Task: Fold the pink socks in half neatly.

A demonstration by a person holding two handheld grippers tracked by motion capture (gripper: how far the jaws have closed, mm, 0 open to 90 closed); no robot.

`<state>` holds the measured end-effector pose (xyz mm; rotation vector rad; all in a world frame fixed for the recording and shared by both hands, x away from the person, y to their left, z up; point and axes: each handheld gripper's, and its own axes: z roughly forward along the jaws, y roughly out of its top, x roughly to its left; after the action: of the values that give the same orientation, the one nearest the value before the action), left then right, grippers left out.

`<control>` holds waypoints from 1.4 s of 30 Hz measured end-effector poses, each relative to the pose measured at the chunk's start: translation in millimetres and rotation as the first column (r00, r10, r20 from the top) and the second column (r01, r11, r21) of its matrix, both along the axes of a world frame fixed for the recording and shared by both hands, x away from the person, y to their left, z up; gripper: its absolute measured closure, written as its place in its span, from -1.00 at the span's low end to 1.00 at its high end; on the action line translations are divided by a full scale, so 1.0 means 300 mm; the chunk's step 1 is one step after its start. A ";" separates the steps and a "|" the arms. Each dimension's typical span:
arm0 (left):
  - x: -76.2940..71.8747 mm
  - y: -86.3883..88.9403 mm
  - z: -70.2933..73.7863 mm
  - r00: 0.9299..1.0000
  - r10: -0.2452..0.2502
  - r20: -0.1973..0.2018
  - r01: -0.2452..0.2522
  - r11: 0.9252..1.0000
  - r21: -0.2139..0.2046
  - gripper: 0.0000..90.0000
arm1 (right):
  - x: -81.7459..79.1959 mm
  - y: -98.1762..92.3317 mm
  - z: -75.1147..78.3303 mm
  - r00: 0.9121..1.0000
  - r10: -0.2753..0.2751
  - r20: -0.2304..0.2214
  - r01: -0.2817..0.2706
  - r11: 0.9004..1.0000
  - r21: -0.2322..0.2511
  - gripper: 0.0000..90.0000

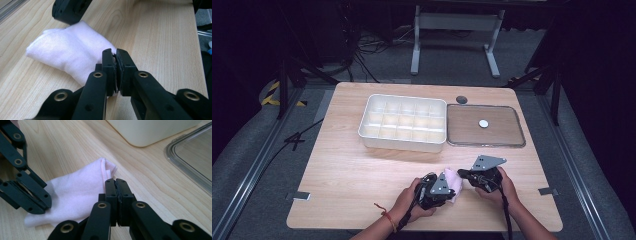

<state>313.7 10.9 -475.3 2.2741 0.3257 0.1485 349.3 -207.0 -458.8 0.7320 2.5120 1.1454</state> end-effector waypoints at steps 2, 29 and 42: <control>0.000 0.001 0.000 1.000 0.002 -0.005 -0.002 1.000 0.001 0.90 | -0.008 -0.003 0.012 1.000 0.003 0.009 -0.003 1.000 0.020 0.99; 0.002 -0.007 -0.009 1.000 -0.002 -0.022 0.002 1.000 -0.013 0.96 | -0.019 0.040 -0.021 0.998 0.048 -0.034 -0.050 0.998 -0.044 1.00; 0.004 0.004 0.018 0.999 -0.018 -0.033 0.017 1.000 -0.016 0.75 | -0.026 0.006 0.032 0.999 0.040 -0.016 -0.039 0.997 0.062 0.90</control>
<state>314.9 12.0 -469.8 2.2653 0.3228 0.0992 341.5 -205.1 -449.2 0.7135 2.5265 1.2403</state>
